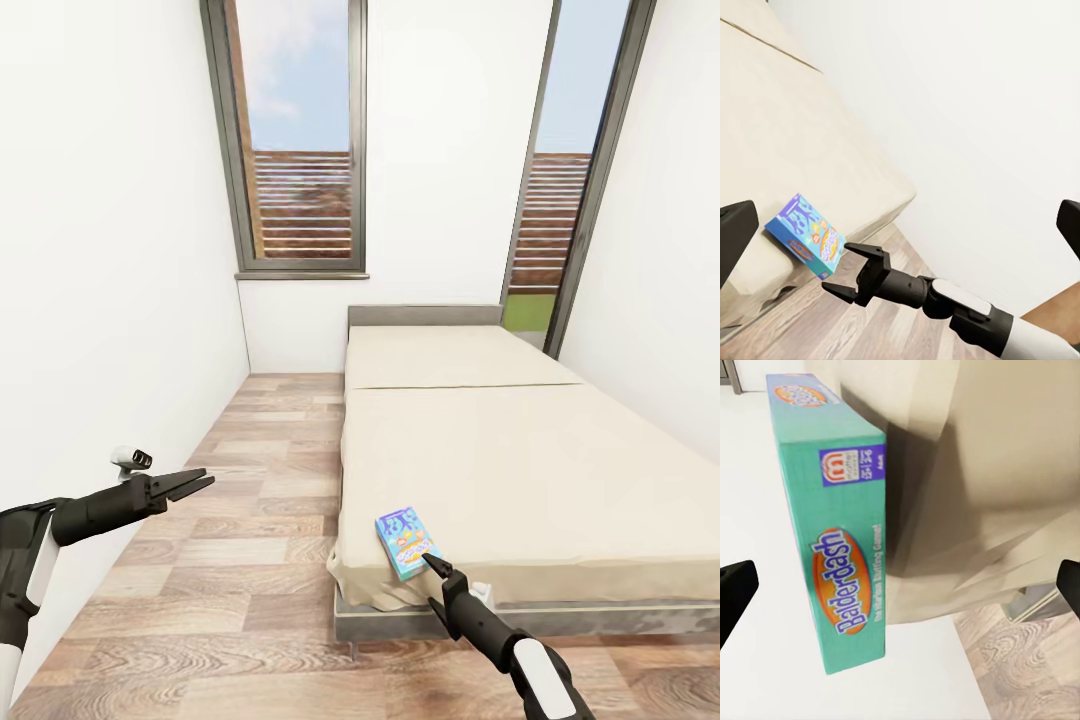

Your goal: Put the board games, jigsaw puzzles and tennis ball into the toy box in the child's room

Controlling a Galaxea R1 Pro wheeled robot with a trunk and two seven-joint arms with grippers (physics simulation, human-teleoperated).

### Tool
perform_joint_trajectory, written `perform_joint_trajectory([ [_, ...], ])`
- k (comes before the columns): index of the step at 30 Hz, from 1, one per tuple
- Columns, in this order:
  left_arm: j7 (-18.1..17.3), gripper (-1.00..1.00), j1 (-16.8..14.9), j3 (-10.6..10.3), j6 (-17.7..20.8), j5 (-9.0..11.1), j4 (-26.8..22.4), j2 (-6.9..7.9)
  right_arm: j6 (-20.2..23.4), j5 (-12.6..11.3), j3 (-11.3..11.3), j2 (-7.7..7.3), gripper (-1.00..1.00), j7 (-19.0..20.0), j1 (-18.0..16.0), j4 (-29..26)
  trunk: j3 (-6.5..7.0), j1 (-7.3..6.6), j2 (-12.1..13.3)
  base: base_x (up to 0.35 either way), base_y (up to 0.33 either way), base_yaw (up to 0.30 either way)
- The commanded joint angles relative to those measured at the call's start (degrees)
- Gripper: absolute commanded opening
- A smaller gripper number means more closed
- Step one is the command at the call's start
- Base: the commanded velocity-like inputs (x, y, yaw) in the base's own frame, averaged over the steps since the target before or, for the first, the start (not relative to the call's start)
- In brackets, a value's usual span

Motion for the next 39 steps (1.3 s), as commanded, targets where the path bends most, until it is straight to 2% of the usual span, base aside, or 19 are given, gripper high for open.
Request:
perform_joint_trajectory([
  [1,-0.2,1.00,0.0,0.0,0.6,0.0,0.0,0.01,0.5,-0.1,-0.3,0.07,1.00,0.0,0.0,0.0,-0.06,-0.01,0.0,0.011,0.000,0.000],
  [39,-0.2,1.00,0.0,0.0,0.6,-0.1,0.0,0.01,0.4,-0.1,-0.3,0.07,1.00,0.0,-0.1,0.0,-0.06,-0.01,0.0,0.023,0.010,0.000],
])
